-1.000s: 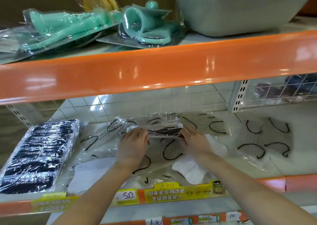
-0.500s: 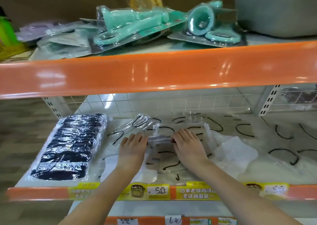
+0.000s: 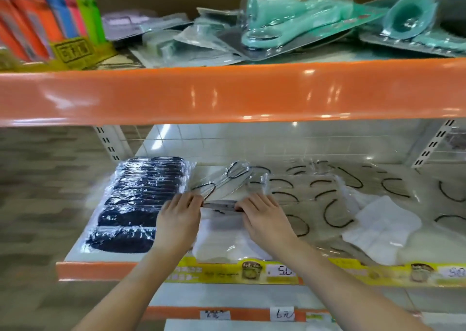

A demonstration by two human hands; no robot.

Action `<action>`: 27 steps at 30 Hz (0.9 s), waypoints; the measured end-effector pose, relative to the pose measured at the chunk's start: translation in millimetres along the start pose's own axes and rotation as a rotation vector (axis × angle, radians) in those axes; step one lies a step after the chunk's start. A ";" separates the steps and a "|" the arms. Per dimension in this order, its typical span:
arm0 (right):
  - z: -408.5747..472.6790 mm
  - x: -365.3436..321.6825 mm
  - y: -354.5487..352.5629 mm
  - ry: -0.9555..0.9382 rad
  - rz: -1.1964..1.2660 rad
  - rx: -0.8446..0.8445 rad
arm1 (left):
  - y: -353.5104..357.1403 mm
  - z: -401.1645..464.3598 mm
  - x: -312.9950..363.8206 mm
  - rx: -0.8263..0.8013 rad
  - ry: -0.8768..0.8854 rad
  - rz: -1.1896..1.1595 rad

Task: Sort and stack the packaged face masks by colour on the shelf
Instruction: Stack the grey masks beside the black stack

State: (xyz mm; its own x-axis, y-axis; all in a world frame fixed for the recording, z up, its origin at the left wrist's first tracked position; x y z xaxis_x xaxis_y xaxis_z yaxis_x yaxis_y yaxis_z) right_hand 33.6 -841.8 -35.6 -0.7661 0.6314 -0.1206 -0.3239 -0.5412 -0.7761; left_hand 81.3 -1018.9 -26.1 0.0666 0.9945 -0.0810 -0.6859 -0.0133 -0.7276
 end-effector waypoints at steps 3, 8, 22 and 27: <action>9.8 -22.2 1.1 -0.020 0.008 0.020 | -14.4 -4.5 -21.3 0.030 -0.009 -0.015; 23.5 -63.2 8.5 -0.060 0.009 0.054 | -36.0 -22.8 -61.0 0.022 -0.050 -0.033; 37.7 -143.0 70.3 -0.074 0.087 -0.150 | -52.5 -87.5 -142.0 0.012 -0.074 0.062; 34.2 -161.0 89.7 -0.039 0.100 -0.180 | -41.3 -108.2 -159.0 -0.092 -0.090 0.058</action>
State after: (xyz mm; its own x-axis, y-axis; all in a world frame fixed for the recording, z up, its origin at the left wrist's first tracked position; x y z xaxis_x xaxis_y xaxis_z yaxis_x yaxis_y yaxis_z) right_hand 108.9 -1011.0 -64.6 -0.8115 0.5556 -0.1811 -0.1432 -0.4895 -0.8602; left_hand 177.5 -1187.7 -56.9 -0.0394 0.9970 -0.0660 -0.6167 -0.0762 -0.7835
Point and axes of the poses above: each hand's wrist, its own z-axis towards the middle knuckle, its own y-axis out of the palm, x = y × z, the point moved 5 cm from there along z, towards the middle knuckle, and after that the axes turned 2 degrees about y, right-handed, at the moved point
